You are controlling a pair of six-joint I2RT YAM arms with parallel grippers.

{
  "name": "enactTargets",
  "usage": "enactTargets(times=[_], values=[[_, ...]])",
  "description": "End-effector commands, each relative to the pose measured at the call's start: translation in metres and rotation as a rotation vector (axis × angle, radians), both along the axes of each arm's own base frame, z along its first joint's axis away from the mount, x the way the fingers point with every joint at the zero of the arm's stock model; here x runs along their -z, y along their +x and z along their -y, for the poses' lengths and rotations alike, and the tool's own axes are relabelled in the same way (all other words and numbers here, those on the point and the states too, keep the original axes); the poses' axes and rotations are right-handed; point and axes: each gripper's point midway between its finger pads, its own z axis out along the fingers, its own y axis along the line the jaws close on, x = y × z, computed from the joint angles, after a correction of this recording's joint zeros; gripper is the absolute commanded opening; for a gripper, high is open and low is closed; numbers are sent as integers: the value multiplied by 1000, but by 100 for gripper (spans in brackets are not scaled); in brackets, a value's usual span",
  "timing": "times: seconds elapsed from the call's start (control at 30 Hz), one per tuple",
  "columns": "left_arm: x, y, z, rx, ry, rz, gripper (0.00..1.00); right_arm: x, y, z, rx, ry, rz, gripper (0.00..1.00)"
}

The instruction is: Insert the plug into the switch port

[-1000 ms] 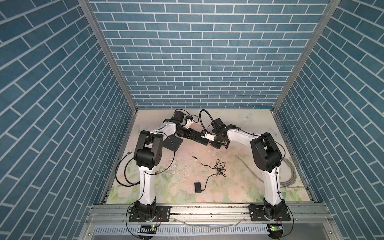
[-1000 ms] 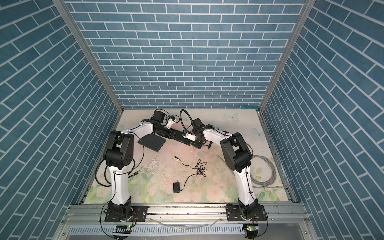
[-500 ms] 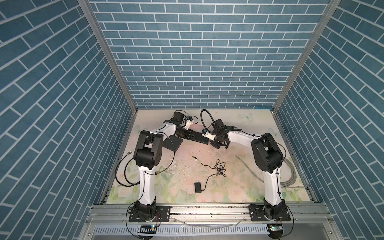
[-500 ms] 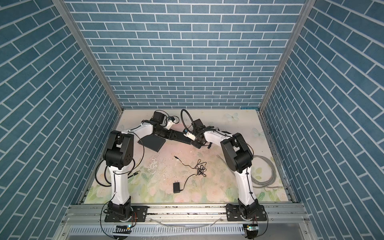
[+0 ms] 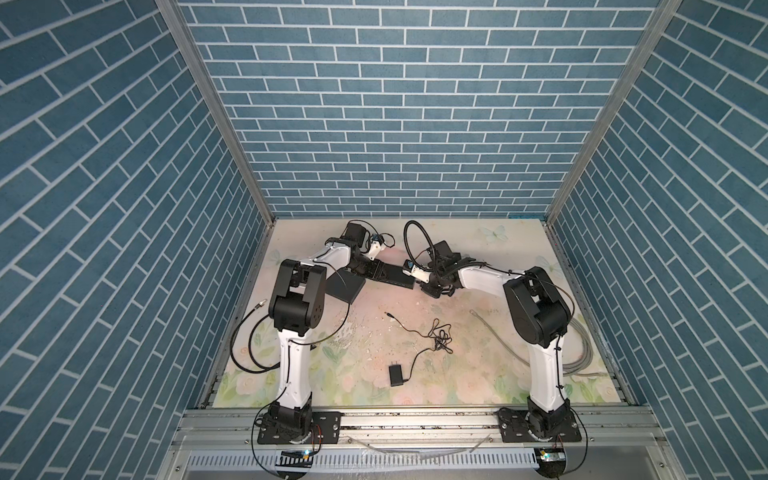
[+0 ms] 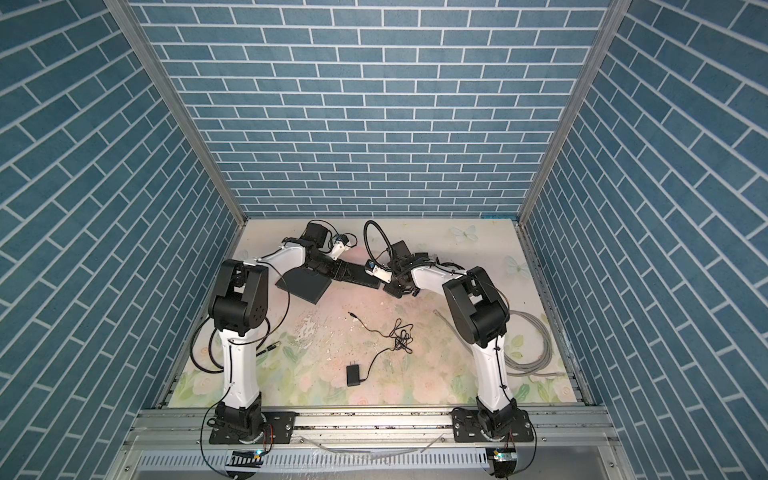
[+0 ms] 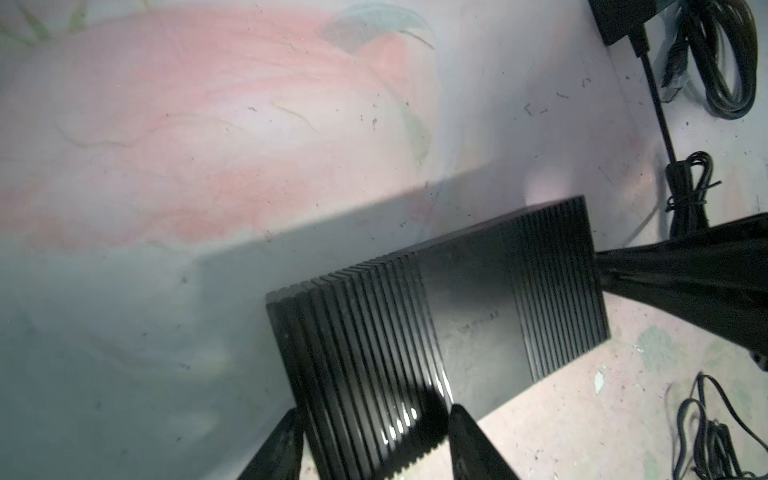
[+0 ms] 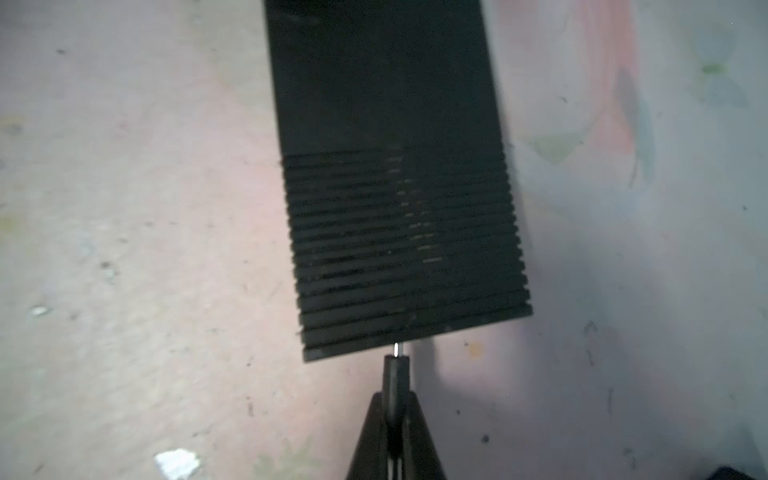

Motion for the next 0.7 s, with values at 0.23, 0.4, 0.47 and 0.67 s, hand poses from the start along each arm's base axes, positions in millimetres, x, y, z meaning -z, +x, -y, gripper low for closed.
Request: enactTargets(times=[0.23, 0.4, 0.47, 0.67], values=[[-11, -43, 60, 193, -202, -114, 56, -25, -20, -54, -154, 168, 31, 0], [-3, -51, 57, 177, -199, -141, 56, -21, -10, -47, -57, 144, 38, 0], [-3, -54, 57, 174, -202, -147, 56, -17, -8, -44, -23, 136, 37, 0], [-6, -56, 58, 174, -214, -157, 55, -16, -3, -45, 20, 146, 24, 0]])
